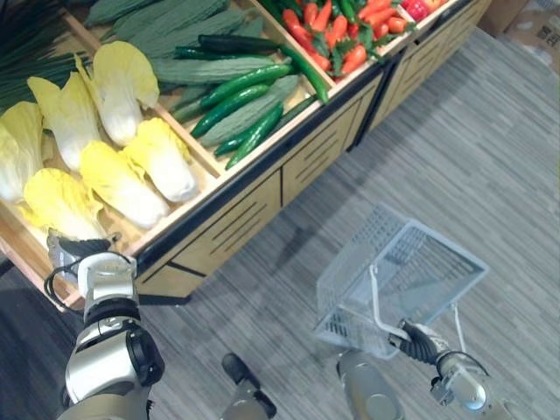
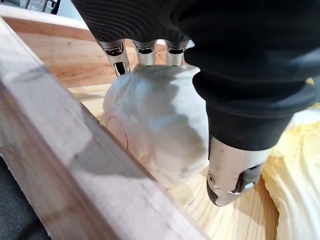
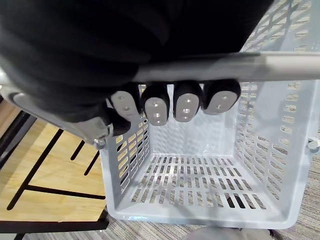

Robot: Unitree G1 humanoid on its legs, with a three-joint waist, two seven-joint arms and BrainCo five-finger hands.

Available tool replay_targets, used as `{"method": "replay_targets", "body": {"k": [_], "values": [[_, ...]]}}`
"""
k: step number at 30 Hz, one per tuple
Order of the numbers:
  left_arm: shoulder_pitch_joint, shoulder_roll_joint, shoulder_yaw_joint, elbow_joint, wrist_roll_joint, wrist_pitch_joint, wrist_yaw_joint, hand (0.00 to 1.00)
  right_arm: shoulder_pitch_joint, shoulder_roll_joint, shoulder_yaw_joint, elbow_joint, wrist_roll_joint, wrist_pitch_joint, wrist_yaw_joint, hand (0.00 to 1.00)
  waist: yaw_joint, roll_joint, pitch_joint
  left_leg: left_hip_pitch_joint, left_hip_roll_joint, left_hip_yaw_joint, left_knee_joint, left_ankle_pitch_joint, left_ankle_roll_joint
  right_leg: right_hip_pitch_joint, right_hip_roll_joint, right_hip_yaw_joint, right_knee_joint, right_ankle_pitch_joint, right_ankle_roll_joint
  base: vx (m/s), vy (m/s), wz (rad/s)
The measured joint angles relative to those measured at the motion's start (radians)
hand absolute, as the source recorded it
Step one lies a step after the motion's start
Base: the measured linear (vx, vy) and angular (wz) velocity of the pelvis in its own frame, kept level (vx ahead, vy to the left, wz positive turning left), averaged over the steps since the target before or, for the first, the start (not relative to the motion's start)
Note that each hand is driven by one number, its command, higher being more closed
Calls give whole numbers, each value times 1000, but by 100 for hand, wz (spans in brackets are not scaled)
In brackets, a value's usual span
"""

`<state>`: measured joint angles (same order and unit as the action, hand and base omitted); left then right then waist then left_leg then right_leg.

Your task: Pick vegetable in the basket

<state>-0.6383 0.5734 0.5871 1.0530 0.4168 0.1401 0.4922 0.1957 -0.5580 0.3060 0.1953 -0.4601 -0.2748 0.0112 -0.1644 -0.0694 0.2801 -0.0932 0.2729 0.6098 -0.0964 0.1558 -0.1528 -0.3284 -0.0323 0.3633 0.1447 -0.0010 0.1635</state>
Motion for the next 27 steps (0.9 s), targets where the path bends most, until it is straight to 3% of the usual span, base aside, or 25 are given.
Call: {"method": "replay_targets", "body": {"k": [6,14,20,27], "values": [[59,-21,50,3,-13,-10,-67,100,-20,-55,20,-43,4,0,24,100,-2,45,-16,4,16,17,0,0,-8,-6,14,3,-2,2,-3,5,-24,-7],[95,-29,105,34,-65,-23,-85,100,-30,-63,25,-49,6,1,59,100,-17,66,-60,0,19,22,0,1,-8,-7,7,-17,-4,8,3,13,-6,1],[91,-75,138,44,-242,-55,-53,100,-6,-62,25,-47,6,1,66,100,-25,78,-98,14,11,-19,0,1,-8,38,-11,-64,-19,8,3,-2,13,17],[81,-169,132,43,-536,-110,53,100,28,-58,14,23,5,2,72,100,-23,105,-122,34,-11,-65,0,1,-7,82,-27,-96,-24,4,0,-25,10,16]]}}
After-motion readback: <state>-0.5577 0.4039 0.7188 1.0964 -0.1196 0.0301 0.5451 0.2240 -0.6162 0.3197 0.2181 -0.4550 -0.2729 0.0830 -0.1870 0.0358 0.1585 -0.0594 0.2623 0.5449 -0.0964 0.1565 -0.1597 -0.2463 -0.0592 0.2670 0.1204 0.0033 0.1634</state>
